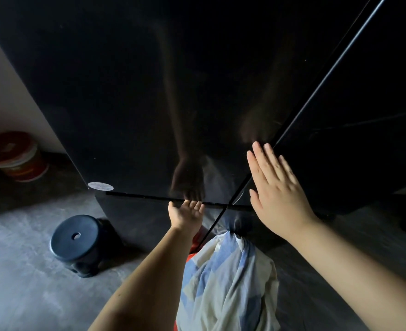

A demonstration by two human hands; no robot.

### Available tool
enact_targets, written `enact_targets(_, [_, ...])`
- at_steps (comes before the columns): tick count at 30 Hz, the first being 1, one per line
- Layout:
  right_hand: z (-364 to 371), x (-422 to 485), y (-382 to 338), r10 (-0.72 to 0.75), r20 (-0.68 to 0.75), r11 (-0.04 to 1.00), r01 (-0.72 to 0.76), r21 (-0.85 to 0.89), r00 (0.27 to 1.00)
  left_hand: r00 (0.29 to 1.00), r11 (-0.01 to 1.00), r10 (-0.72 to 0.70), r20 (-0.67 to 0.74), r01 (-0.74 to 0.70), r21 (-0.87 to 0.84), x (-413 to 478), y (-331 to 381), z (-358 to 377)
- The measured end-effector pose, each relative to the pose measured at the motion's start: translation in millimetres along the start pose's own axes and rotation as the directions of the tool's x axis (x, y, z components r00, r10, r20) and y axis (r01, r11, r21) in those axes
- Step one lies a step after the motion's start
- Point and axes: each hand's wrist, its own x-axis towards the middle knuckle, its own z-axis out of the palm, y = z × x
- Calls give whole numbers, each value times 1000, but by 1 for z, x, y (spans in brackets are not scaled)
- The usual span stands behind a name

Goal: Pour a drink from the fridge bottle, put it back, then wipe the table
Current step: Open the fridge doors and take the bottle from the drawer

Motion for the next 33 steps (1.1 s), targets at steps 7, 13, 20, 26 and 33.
enact_targets(7, [6,-6,3,30,-17,999,-30,15,999,999,999,34,-7,-34,29,-4,-4,-7])
enact_targets(13, [17,-40,0,-71,-32,995,68,-77,997,998,991,56,-35,-51,124,-29,-8,-31])
enact_targets(20, [1,-58,-6,-68,-168,957,112,267,983,998,977,44,36,-50,207,-53,-7,-38])
enact_targets(26, [-14,-50,-19,254,-93,650,-98,754,963,999,961,15,41,-25,274,-52,-1,-38])
enact_targets(33, [-20,-49,-21,232,22,401,-116,909,973,994,699,83,65,-105,707,-81,20,-40])
